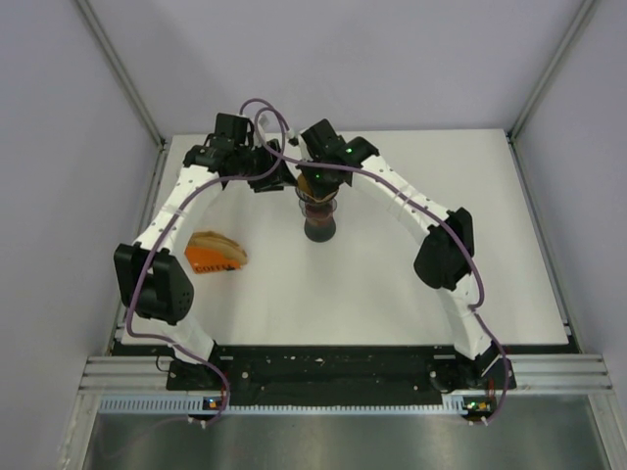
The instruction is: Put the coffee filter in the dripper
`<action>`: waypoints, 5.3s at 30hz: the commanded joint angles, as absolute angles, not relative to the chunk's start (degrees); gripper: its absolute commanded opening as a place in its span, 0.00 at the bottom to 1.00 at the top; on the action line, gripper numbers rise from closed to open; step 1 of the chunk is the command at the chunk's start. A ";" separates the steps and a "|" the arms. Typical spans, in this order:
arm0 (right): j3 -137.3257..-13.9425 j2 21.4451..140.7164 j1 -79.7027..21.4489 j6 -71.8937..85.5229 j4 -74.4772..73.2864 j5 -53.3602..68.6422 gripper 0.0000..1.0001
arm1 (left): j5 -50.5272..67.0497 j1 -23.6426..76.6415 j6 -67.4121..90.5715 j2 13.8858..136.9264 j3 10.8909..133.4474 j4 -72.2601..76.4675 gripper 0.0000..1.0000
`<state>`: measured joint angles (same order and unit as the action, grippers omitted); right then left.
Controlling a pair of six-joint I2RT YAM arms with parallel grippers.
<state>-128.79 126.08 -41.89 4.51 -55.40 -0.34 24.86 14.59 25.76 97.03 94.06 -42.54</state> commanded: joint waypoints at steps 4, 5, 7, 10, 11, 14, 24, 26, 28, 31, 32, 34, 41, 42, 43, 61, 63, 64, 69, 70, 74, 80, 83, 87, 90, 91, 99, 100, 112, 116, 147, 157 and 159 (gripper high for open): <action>-131.22 126.65 -43.15 3.08 -56.34 -0.35 0.00 | 28.21 15.03 25.40 97.82 94.31 -38.14 0.44; -131.66 126.56 -43.07 2.82 -56.34 -0.26 0.00 | 28.21 15.03 25.31 97.91 94.31 -38.14 0.43; -132.97 126.04 -43.15 2.37 -56.34 -0.35 0.00 | 28.39 15.03 25.22 97.91 94.22 -38.14 0.43; -135.43 125.07 -43.15 1.50 -56.25 -1.14 0.00 | 28.74 15.20 24.96 97.91 94.22 -38.14 0.42; -136.05 124.72 -43.15 1.15 -56.16 -1.40 0.00 | 28.74 15.21 24.96 97.91 94.31 -38.14 0.42; -136.58 123.23 -43.15 0.35 -55.20 -2.11 0.00 | 28.57 15.38 24.70 97.91 94.31 -38.32 0.41; -136.93 119.36 -43.15 -2.81 -54.67 -2.73 0.00 | 27.34 15.47 23.65 98.17 95.36 -39.46 0.41; -136.58 117.96 -43.15 -3.69 -54.06 -2.02 0.00 | 26.81 15.47 22.94 98.09 96.41 -40.16 0.41; -135.62 115.94 -43.15 -4.48 -52.57 -1.50 0.00 | 26.63 15.47 22.24 97.91 97.55 -40.60 0.42; -134.30 114.00 -43.15 -5.36 -51.16 -0.36 0.00 | 26.54 15.47 21.80 97.91 98.52 -41.13 0.42; -134.21 113.56 -43.15 -5.54 -51.24 -0.26 0.00 | 26.63 15.47 21.62 97.82 98.61 -41.31 0.43; -133.60 112.59 -43.15 -5.89 -51.15 1.30 0.01 | 26.72 15.47 21.27 97.73 98.79 -41.66 0.46; -123.43 105.31 -44.64 -12.37 -47.91 8.08 0.01 | 26.02 13.63 19.25 96.33 101.95 -44.03 0.55; -120.09 103.38 -45.87 -14.65 -46.42 8.17 0.03 | 25.84 12.67 18.81 95.98 102.48 -44.38 0.57; -117.01 101.71 -47.36 -17.72 -44.75 8.00 0.05 | 25.58 11.61 18.29 95.37 102.65 -44.56 0.59; -85.51 109.84 -64.51 -57.38 -12.32 -15.80 0.08 | 28.21 -17.30 10.28 84.64 94.40 -47.38 0.73; -86.92 113.97 -64.25 -59.05 -9.51 -19.58 0.06 | 28.56 -18.80 10.28 83.85 93.17 -46.85 0.74; -87.71 115.73 -64.07 -59.67 -8.54 -20.38 0.06 | 28.83 -19.16 9.94 83.50 92.64 -46.76 0.73; -89.64 122.95 -62.14 -61.43 -2.38 -25.21 0.06 | 29.01 -19.60 8.53 82.97 91.14 -46.76 0.74; -89.91 124.18 -61.96 -61.87 -1.59 -27.05 0.06 | 28.48 -19.60 8.09 82.97 90.97 -46.67 0.74; -89.74 126.65 -60.56 -61.18 1.49 -29.62 0.05 | 25.85 -19.60 7.03 83.32 90.62 -46.32 0.74; -89.39 129.20 -57.48 -60.91 2.55 -31.99 0.05 | 24.61 -19.60 6.68 84.20 90.70 -45.79 0.74; -88.34 129.38 -56.08 -60.82 3.42 -32.61 0.04 | 24.35 -19.60 6.77 85.16 90.97 -45.70 0.74; -86.40 129.29 -54.50 -60.38 4.13 -34.53 0.04 | 23.47 -19.51 6.50 86.31 91.23 -45.44 0.74; -84.21 128.41 -52.92 -59.94 4.74 -35.33 0.04 | 22.68 -19.69 6.42 86.83 91.41 -45.09 0.74; -83.33 128.06 -52.39 -59.59 5.01 -35.59 0.04 | 22.41 -19.60 6.33 87.01 91.49 -44.83 0.74; -76.74 124.19 -45.71 -55.99 6.24 -37.53 0.04 | 19.78 -19.42 4.92 89.56 93.69 -44.65 0.74; -75.95 123.75 -44.75 -55.64 6.41 -37.62 0.04 | 19.51 -19.42 4.66 90.00 94.21 -44.82 0.74; -74.18 121.12 -41.39 -50.81 5.72 -37.53 0.05 | 8.97 -18.90 2.29 102.64 105.89 -46.76 0.73; -75.93 119.01 -42.36 -47.12 3.87 -36.04 0.13 | 6.68 -18.55 2.81 109.32 112.83 -48.42 0.73; -77.78 105.13 -47.81 -36.48 -5.09 -32.44 0.94 | 2.02 -16.70 0.80 115.51 115.86 -48.87 0.00; -83.32 95.99 -46.23 -24.18 -10.37 -21.02 0.97 | 13.10 -6.09 -5.62 98.36 110.83 -56.50 0.00; -83.85 93.44 -46.23 -22.25 -11.68 -18.64 0.97 | 14.06 -1.78 -6.06 98.17 110.39 -58.53 0.00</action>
<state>-80.42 100.12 -46.65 -28.95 -9.54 -25.21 8.54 -10.02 -3.25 101.82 110.41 -54.98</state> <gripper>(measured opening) 0.967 0.059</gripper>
